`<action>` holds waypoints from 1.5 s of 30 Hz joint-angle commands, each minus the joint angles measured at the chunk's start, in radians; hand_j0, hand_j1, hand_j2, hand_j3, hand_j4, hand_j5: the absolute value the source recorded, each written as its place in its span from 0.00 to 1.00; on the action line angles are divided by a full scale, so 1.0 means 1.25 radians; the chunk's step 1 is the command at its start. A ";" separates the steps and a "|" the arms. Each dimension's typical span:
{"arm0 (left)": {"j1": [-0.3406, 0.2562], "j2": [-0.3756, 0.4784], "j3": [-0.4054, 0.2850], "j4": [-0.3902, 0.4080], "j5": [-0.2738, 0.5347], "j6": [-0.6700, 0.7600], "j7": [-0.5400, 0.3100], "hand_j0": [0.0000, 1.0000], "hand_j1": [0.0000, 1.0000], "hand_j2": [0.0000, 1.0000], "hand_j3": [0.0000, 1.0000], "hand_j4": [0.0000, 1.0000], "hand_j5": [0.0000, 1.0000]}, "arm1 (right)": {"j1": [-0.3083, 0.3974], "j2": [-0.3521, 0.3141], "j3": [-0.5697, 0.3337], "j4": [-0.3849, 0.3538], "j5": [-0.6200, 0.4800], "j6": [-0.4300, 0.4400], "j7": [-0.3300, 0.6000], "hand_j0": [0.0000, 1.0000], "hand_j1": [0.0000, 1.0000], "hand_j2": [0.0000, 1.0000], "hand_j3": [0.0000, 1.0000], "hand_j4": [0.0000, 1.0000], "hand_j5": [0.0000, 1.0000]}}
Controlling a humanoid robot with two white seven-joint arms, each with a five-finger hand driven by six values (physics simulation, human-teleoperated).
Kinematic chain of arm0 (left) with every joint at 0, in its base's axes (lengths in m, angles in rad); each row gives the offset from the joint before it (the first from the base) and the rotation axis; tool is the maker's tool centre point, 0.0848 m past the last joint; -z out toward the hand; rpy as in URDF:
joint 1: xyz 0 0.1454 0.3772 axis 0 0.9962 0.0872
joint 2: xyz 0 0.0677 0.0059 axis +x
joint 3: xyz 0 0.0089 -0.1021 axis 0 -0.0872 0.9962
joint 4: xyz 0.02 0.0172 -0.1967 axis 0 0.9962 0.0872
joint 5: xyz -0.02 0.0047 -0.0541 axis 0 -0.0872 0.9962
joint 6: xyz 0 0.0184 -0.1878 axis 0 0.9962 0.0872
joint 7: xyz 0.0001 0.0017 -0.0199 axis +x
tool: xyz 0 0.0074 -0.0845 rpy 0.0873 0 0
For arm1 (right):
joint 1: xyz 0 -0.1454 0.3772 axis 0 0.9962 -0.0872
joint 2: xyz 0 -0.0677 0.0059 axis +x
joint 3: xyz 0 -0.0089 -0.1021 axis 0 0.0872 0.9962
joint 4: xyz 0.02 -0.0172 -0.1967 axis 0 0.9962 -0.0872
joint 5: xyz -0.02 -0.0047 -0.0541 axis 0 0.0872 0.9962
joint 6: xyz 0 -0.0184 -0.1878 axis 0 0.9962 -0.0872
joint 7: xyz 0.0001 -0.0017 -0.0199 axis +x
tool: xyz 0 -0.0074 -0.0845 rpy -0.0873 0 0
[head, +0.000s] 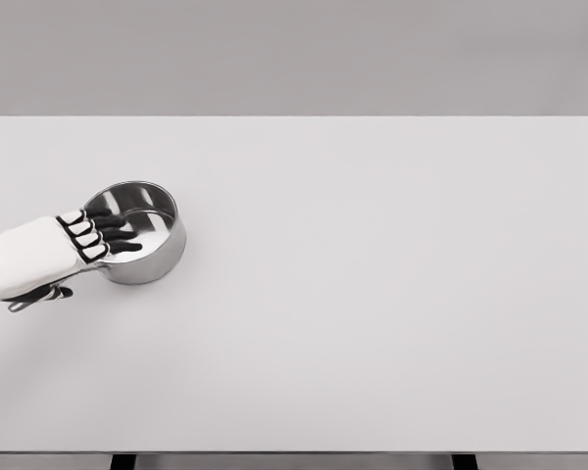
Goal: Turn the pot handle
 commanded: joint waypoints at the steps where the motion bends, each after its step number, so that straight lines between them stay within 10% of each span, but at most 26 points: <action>1: 0.000 0.000 0.005 0.000 -0.006 0.000 0.000 1.00 1.00 1.00 1.00 1.00 1.00 | 0.000 0.000 0.000 0.000 0.000 0.000 0.000 1.00 1.00 1.00 1.00 1.00 1.00; 45: 0.006 -0.009 0.059 0.006 -0.073 0.000 0.000 1.00 1.00 1.00 1.00 1.00 1.00 | 0.000 0.000 0.000 0.000 0.000 0.000 0.000 1.00 1.00 1.00 1.00 1.00 1.00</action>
